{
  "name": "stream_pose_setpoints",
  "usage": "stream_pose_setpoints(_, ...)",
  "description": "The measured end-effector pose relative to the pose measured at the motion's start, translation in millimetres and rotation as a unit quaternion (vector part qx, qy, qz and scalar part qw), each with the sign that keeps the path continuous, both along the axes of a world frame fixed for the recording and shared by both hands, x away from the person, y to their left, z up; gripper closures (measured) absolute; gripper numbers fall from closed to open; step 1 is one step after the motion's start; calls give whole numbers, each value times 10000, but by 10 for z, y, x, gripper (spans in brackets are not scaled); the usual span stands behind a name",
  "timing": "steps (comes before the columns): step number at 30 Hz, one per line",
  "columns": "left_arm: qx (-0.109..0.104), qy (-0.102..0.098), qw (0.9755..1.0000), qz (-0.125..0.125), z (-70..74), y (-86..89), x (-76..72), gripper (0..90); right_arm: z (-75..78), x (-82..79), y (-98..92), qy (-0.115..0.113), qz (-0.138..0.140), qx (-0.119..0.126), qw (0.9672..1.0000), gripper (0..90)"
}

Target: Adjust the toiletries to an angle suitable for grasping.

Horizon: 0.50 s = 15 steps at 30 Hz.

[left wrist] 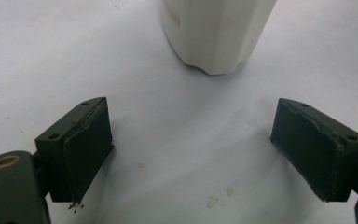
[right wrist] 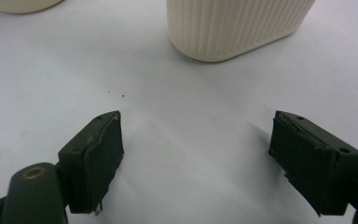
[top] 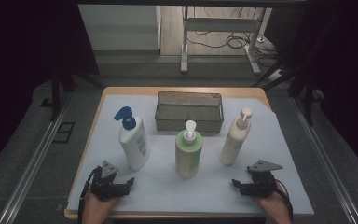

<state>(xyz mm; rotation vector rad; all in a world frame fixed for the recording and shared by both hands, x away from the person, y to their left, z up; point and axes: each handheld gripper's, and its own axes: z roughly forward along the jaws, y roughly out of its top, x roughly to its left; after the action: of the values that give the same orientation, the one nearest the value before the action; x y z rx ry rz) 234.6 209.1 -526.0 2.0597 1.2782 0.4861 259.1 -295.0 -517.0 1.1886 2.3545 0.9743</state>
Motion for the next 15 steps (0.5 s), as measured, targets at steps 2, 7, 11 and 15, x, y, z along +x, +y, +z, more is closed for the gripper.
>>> stream_pose_setpoints(2,-1,-1,10000,0,0,0,0,121,7,6,-5,49,-17,48,10000,175)
stream_pose_setpoints(7,-2,-2,10000,5,-1,-1,-1,121,27,19,-34,162,-38,192,9997,174)
stream_pose_setpoints(11,-3,-3,10000,5,-1,0,-1,121,45,18,-39,197,-76,237,9995,191)
stream_pose_setpoints(15,-3,-7,10000,7,-2,-1,-2,121,83,21,-26,205,-83,287,9993,251)
